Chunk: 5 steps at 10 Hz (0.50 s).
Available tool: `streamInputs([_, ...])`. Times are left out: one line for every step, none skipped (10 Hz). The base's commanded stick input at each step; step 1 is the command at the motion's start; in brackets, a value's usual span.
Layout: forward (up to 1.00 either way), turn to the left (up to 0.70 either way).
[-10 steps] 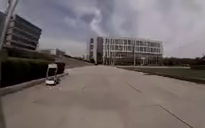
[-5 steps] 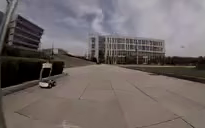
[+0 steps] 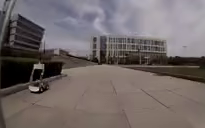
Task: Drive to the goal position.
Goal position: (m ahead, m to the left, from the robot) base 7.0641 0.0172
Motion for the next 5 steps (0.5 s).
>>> streamInputs([1.00,0.00])
streamInputs([1.00,0.00])
streamInputs([1.00,0.00])
streamInputs([1.00,0.00])
streamInputs([1.00,0.00])
